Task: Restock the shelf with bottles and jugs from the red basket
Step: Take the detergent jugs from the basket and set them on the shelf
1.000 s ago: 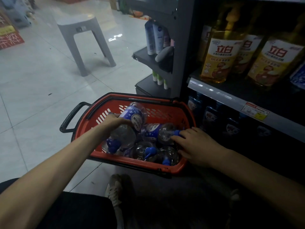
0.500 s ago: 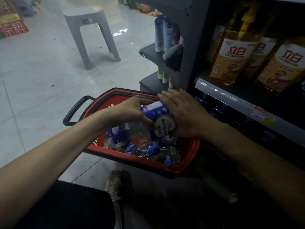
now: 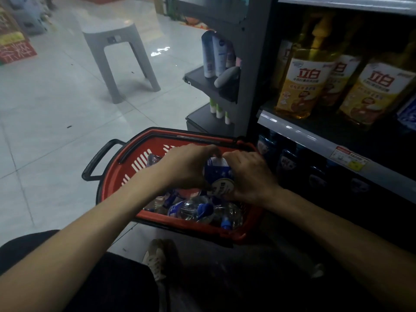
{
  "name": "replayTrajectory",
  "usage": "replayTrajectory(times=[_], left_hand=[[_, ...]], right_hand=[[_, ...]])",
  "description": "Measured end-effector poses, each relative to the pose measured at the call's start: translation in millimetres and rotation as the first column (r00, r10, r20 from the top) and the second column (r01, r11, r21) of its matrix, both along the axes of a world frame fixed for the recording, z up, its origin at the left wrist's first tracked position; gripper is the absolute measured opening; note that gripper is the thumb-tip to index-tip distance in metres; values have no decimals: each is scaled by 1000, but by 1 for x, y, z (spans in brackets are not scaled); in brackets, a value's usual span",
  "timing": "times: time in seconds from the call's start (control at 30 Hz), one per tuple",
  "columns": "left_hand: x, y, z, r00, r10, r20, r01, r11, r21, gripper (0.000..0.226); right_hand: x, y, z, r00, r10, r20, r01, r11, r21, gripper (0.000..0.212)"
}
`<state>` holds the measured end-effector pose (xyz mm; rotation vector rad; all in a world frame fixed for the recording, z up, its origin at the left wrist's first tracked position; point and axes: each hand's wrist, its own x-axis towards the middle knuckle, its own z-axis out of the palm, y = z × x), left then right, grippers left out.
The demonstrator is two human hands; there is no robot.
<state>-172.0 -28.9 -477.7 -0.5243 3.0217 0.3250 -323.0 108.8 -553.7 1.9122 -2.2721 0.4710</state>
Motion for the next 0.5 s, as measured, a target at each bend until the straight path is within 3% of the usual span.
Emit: replayTrajectory(times=[0.17,0.3,0.4,0.5], left_hand=[[18,28,-5,902,41,-430,-115,982,-148,53],[28,42,-6,841,-39,-540,-95,971,-219,37],[29,48,0,808,87,-582,-162,984,-78,28],[20,51,4,837,341,-429,-213,924,319,41]], right_hand=[[-2,4,3,970,-128,205,155,981,-120,87],[-4,8,11,866,-232,442,304,947,-99,86],[-5,11,12,689,-228,688,389,917,-85,88],[-6,20,17,529,-174,830,433,897,-88,90]])
